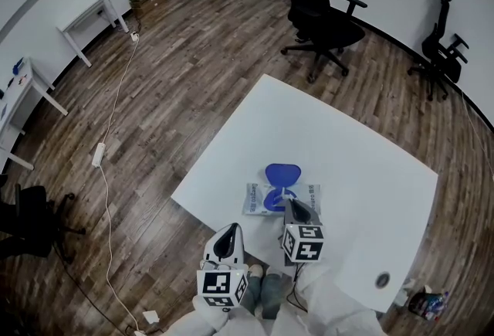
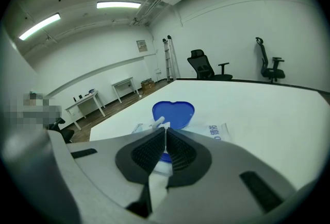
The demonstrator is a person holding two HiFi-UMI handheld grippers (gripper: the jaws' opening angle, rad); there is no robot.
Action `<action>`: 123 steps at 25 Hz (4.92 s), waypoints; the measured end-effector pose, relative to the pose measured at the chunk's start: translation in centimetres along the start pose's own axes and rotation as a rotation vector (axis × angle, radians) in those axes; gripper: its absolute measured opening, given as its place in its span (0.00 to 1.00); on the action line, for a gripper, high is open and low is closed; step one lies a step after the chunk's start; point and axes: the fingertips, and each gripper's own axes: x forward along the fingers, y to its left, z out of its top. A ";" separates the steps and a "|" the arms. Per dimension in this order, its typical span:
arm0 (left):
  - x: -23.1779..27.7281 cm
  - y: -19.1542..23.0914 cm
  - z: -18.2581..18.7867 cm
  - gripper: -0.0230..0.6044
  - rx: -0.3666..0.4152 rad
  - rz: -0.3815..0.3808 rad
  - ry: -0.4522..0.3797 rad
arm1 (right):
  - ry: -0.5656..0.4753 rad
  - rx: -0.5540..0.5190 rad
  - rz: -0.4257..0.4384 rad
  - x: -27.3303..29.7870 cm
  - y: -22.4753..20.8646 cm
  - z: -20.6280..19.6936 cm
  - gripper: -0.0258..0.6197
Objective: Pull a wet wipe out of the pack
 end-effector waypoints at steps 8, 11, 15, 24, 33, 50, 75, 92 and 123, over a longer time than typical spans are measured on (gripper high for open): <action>-0.8 -0.2 0.3 0.03 0.001 -0.009 -0.010 | -0.021 0.002 0.005 -1.1 0.5 0.8 0.06; -1.2 -0.2 0.2 0.03 0.002 -0.008 -0.014 | -0.030 0.005 0.007 -1.6 0.7 0.9 0.06; -1.7 -0.2 0.2 0.03 0.002 -0.009 -0.017 | -0.044 0.005 0.009 -2.2 1.0 1.2 0.06; -2.8 -0.3 0.3 0.03 0.000 -0.007 -0.034 | -0.070 -0.003 0.005 -3.3 1.2 1.8 0.06; -3.3 -0.3 0.2 0.03 -0.005 -0.008 -0.040 | -0.093 -0.006 -0.001 -4.0 1.3 2.6 0.06; -3.9 -0.7 0.7 0.03 -0.002 -0.034 -0.060 | -0.167 -0.007 -0.002 -6.2 1.7 4.8 0.06; -4.1 -5.5 2.5 0.03 0.010 -0.179 -0.101 | -0.252 0.048 -0.020 -14.0 2.6 4.4 0.06; -3.0 -8.5 3.9 0.03 0.024 -0.258 -0.108 | -0.263 0.070 -0.072 -16.9 0.6 3.2 0.06; -1.1 -9.5 4.6 0.03 0.014 -0.224 -0.114 | -0.276 0.070 -0.056 -16.7 -1.5 4.4 0.06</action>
